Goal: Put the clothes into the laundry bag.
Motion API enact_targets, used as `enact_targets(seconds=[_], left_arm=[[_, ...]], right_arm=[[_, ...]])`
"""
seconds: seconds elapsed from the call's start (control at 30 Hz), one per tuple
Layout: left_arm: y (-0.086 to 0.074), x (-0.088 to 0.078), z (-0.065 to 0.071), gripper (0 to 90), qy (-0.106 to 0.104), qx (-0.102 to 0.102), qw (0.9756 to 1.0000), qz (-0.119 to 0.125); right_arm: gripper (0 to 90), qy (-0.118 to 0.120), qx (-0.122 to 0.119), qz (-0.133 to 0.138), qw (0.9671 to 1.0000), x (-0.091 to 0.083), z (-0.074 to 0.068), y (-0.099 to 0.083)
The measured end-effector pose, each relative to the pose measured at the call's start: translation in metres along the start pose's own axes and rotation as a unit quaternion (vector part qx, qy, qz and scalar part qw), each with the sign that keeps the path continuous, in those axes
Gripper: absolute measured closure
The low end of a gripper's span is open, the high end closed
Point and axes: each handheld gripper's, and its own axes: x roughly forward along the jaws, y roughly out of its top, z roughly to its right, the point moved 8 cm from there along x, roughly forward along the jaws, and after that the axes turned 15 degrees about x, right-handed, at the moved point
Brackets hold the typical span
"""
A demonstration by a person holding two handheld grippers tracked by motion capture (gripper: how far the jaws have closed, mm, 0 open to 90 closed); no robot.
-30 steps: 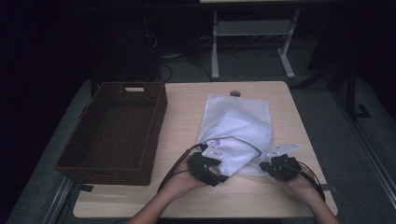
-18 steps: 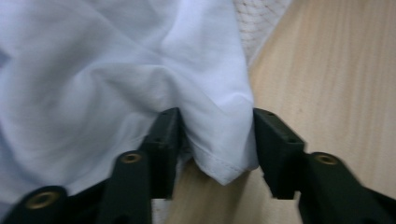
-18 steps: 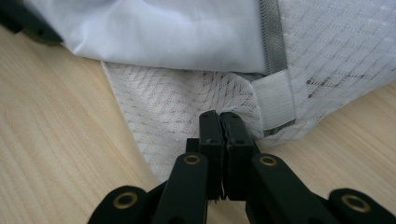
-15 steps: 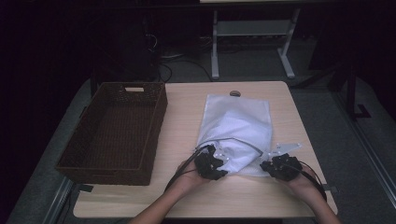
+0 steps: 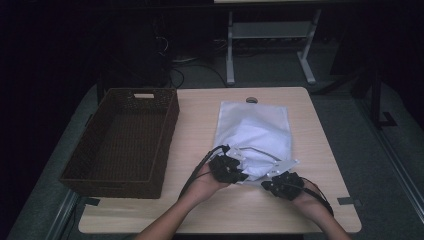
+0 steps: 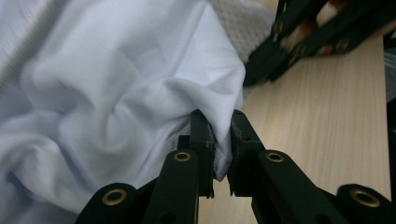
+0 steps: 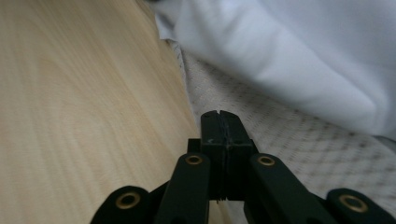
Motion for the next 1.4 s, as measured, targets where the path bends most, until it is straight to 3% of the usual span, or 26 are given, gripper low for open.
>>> enact_targets(seconds=[0.13, 0.23, 0.4, 0.53, 0.63, 0.73, 0.83, 0.93, 1.07, 1.23, 1.4], left_arm=[[0.012, 0.015, -0.015, 82.4, 0.017, -0.003, 0.9998, -0.011], [0.021, 0.030, -0.030, 82.4, 0.039, -0.019, 0.9989, -0.021], [0.027, 0.049, -0.056, 82.2, 0.082, -0.033, 0.9950, -0.046], [0.029, 0.059, -0.073, 80.9, 0.103, -0.063, 0.9920, -0.037], [0.031, 0.061, -0.073, 72.9, 0.091, -0.075, 0.9928, -0.019], [0.032, 0.053, -0.063, 57.3, 0.077, -0.066, 0.9948, -0.012], [0.029, 0.038, -0.052, 50.7, 0.061, -0.057, 0.9965, -0.006], [0.021, 0.019, -0.045, 49.3, 0.061, -0.054, 0.9967, 0.003], [0.001, -0.011, -0.046, 51.0, 0.079, -0.057, 0.9952, 0.010], [-0.031, -0.037, -0.062, 53.1, 0.120, -0.085, 0.9891, 0.005], [-0.049, -0.043, -0.089, 51.4, 0.162, -0.122, 0.9792, -0.002]], right_arm=[[89.6, 0.004, 0.006, 0.002, 1.0000, 0.000, 0.001, 0.000], [89.7, -0.005, -0.004, 0.001, 1.0000, 0.000, 0.000, 0.000], [89.8, -0.018, -0.017, 0.000, 0.9997, 0.000, -0.003, -0.001], [89.9, -0.012, -0.018, 0.000, 0.9998, -0.001, -0.003, -0.002], [89.8, -0.011, -0.019, 0.000, 0.9998, -0.001, -0.003, -0.003], [89.7, -0.012, -0.022, 0.000, 0.9997, -0.001, -0.003, -0.002], [89.7, -0.008, -0.019, 0.000, 0.9998, -0.001, -0.003, -0.002], [89.7, -0.007, -0.018, 0.001, 0.9998, -0.001, -0.003, -0.002], [89.6, -0.008, -0.019, -0.002, 0.9998, -0.001, -0.003, -0.002], [89.6, -0.006, -0.018, -0.003, 0.9998, -0.001, -0.002, -0.002], [89.7, -0.006, -0.017, -0.004, 0.9998, -0.001, -0.002, -0.002]])
